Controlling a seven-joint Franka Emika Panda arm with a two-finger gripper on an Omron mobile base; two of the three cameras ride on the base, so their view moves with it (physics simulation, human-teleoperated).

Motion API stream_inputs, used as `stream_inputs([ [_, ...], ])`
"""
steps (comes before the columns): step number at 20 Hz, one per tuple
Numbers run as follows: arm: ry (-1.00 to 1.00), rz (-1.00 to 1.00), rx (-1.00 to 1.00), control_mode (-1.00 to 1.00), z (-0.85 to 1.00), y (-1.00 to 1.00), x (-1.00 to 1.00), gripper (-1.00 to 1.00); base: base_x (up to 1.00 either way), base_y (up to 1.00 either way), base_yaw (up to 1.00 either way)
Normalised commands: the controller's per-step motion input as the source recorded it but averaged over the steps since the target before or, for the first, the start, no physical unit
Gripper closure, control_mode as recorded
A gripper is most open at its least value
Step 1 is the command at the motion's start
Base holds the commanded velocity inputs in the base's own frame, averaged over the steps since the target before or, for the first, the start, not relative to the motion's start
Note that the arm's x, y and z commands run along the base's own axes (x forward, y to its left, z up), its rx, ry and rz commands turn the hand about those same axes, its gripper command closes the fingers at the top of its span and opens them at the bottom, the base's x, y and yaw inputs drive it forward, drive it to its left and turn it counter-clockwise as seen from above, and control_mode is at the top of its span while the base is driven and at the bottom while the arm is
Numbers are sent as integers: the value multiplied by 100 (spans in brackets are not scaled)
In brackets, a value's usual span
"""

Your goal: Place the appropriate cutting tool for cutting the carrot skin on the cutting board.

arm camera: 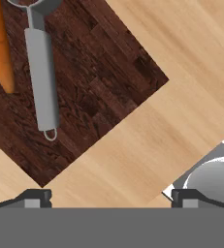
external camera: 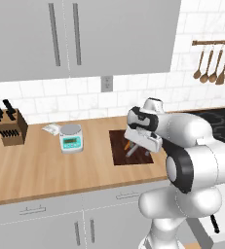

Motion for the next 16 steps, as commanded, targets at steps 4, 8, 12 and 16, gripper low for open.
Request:
stream_inputs([
  [4, -21, 0, 0, -100, 22, -9, -98, -100, 0, 0, 0],
  [8, -17, 0, 0, -100, 46, -12, -82, -100, 0, 0, 0],
  [12, -8, 0, 0, -100, 71, -11, -55, -100, 0, 0, 0],
  [16, 0, 0, 0, -100, 94, -10, -28, -100, 0, 0, 0],
])
